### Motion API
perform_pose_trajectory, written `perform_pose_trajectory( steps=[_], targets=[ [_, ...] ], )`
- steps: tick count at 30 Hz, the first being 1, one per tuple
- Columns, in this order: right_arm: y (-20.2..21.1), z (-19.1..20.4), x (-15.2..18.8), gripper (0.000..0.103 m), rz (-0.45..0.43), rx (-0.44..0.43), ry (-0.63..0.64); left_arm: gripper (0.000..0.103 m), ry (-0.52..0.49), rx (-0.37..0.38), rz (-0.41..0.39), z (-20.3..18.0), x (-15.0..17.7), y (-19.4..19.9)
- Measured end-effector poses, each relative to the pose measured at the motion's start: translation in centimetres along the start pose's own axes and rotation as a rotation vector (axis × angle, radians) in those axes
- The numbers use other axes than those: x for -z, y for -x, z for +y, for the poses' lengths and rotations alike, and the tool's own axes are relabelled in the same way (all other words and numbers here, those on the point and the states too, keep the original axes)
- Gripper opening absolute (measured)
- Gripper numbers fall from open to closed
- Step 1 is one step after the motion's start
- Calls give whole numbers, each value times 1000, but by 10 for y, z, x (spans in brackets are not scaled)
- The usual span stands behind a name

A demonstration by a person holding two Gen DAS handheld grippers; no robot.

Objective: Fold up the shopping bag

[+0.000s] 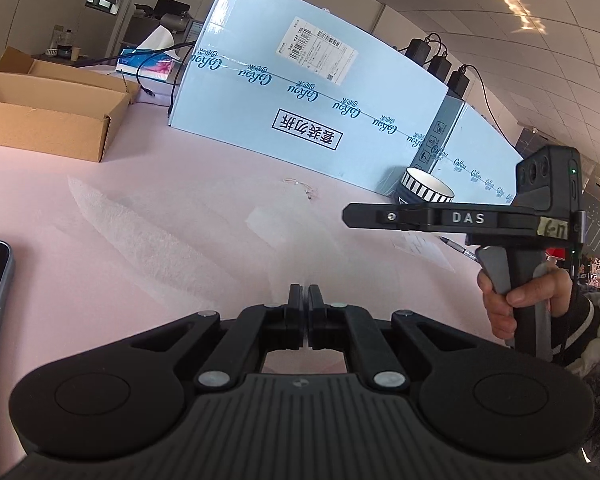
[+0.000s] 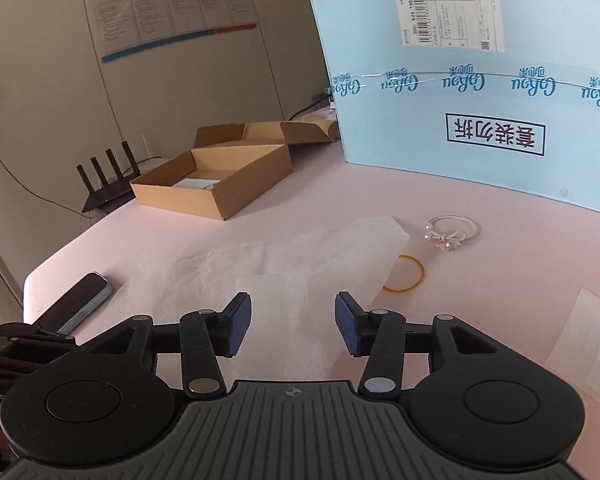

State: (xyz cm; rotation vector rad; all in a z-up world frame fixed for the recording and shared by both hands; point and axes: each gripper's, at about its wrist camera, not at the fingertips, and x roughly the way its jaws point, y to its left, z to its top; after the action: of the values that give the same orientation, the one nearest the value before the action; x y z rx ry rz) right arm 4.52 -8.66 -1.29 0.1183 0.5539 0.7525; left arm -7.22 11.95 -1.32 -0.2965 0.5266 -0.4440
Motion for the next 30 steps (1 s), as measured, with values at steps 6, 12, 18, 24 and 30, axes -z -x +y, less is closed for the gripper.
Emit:
perform_pose_trajectory(
  steps=[6,12,18,24,30],
  targets=[
    [-6,0,9,1,44,-28,-20,2,18,-30,5,8,-1,-4],
    [70,-30,36,1,-138,2,-181,2,10,-22,20,6,-3,-13],
    [152,-47,97,1,-306,106,-422,3,-16,-19,39,-1,-3,-18],
    [189,-35,148,7,-291,151,-541,5,-40,-8,61,-8,-4,-27],
    [211,-13,149,36,-234,248,-466,15,-47,-25,46,-12,-2,-17]
  ],
)
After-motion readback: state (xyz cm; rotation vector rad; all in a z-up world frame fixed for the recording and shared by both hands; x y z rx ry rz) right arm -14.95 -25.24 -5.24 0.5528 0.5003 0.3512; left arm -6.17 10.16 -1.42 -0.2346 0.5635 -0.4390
